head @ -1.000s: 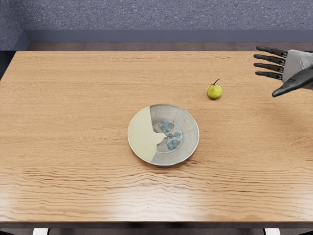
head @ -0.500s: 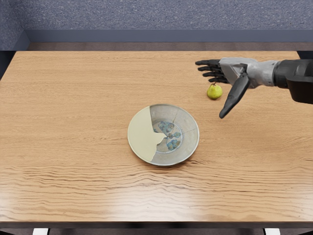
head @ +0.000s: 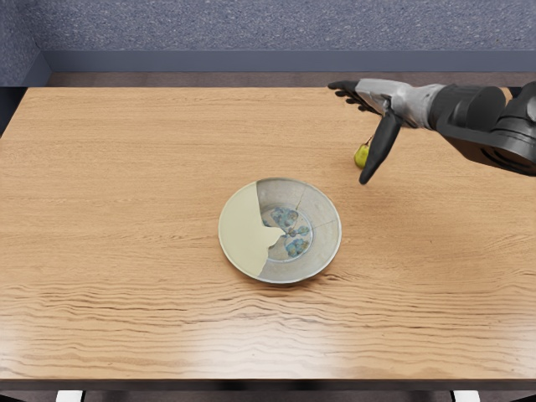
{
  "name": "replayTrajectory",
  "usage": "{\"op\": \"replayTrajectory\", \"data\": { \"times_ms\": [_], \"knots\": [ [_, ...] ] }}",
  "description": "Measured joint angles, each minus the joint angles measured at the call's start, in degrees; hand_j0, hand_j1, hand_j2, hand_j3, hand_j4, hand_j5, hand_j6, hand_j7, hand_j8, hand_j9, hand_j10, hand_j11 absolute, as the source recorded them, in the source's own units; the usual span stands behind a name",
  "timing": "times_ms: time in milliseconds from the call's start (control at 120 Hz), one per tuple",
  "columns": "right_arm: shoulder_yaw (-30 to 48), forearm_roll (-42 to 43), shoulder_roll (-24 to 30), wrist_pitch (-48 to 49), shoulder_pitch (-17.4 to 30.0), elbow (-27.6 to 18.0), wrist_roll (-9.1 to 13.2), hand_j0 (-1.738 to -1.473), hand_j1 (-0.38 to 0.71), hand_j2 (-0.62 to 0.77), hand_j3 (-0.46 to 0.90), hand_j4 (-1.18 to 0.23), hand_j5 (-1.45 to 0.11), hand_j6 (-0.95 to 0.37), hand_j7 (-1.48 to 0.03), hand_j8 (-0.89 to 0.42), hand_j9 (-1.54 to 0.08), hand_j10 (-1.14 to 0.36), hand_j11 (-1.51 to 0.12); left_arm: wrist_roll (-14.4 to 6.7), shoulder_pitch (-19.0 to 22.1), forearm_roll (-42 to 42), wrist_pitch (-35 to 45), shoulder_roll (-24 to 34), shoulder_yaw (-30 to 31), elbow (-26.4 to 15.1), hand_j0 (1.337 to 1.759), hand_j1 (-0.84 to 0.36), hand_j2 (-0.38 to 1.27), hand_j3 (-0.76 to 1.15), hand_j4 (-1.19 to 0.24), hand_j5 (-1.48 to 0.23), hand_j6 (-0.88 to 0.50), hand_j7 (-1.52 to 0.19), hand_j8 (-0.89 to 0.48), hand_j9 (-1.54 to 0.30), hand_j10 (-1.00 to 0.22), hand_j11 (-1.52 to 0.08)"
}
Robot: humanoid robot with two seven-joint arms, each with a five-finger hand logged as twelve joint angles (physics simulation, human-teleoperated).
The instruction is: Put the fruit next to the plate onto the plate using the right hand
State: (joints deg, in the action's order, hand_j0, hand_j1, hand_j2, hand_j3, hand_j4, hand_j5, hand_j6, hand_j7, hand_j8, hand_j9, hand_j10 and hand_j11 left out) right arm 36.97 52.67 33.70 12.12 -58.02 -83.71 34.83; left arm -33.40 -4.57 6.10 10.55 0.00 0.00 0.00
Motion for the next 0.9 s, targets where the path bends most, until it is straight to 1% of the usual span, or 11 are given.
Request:
{"op": "replayTrajectory", "data": {
  "times_ms": [83, 192, 300, 450, 642, 767, 900],
  "knots": [
    [-1.41, 3.53, -1.26, -1.67, 0.12, 0.44, 0.09, -1.658, -0.35, 0.0, 0.0, 0.0, 0.0, 0.0, 0.0, 0.0, 0.0, 0.0, 0.0, 0.0, 0.0, 0.0, 0.0, 0.0, 0.0, 0.0, 1.658, 0.35, 0.0, 0.0, 0.0, 0.0, 0.01, 0.0, 0.01, 0.0, 0.0, 0.0],
    [-4.14, 5.81, -2.33, -5.66, 0.21, 1.71, 0.14, -1.658, -0.35, 0.0, 0.0, 0.0, 0.0, 0.0, 0.0, 0.0, 0.0, 0.0, 0.0, 0.0, 0.0, 0.0, 0.0, 0.0, -0.02, 0.0, 1.658, 0.35, 0.0, 0.0, 0.0, 0.0, 0.01, 0.0, 0.01, 0.0, 0.0, 0.0],
    [-6.36, 9.29, -4.26, -8.97, 0.2, 4.05, 0.16, -1.658, -0.35, 0.0, 0.0, 0.0, 0.0, 0.0, 0.0, 0.0, 0.0, 0.0, 0.0, 0.0, 0.0, 0.0, 0.0, 0.0, -0.02, 0.0, 1.658, 0.35, 0.0, 0.0, 0.0, 0.0, 0.01, 0.0, 0.01, 0.0, 0.0, 0.0],
    [-7.3, 12.63, -5.77, -11.7, 0.28, 6.23, 0.16, -1.658, -0.35, 0.0, 0.0, 0.0, 0.0, 0.0, 0.0, 0.0, 0.0, 0.0, 0.0, 0.0, 0.0, 0.0, 0.0, 0.0, -0.01, 0.0, 1.658, 0.35, 0.0, 0.0, 0.0, 0.0, 0.01, 0.0, 0.01, 0.0, 0.0, 0.0],
    [-7.55, 14.02, -9.47, -12.82, 0.73, 12.47, 0.17, -1.658, -0.35, 0.0, 0.0, 0.0, 0.0, 0.0, 0.0, 0.0, 0.0, 0.0, 0.0, 0.0, 0.0, 0.0, 0.0, 0.0, -0.01, 0.0, 1.658, 0.35, 0.0, 0.0, 0.0, 0.0, 0.01, 0.0, 0.01, 0.0, 0.0, 0.0],
    [-7.56, 14.46, -11.69, -14.29, 0.61, 15.41, 0.17, -1.658, -0.35, 0.0, 0.0, 0.0, 0.0, 0.0, 0.0, 0.0, 0.0, 0.0, 0.0, 0.0, 0.0, 0.0, 0.0, 0.0, -0.01, 0.0, 1.658, 0.35, 0.0, 0.0, 0.0, 0.0, 0.01, 0.0, 0.01, 0.0, 0.0, 0.0],
    [-7.6, 16.14, -12.6, -17.95, 0.69, 17.22, 0.17, -1.658, -0.35, 0.0, 0.0, 0.0, 0.0, 0.0, 0.0, 0.0, 0.0, 0.0, 0.0, 0.0, 0.0, 0.0, 0.0, 0.0, 0.0, 0.0, 1.658, 0.35, 0.0, 0.0, 0.0, 0.0, 0.01, 0.0, 0.01, 0.0, 0.0, 0.0]
  ]
}}
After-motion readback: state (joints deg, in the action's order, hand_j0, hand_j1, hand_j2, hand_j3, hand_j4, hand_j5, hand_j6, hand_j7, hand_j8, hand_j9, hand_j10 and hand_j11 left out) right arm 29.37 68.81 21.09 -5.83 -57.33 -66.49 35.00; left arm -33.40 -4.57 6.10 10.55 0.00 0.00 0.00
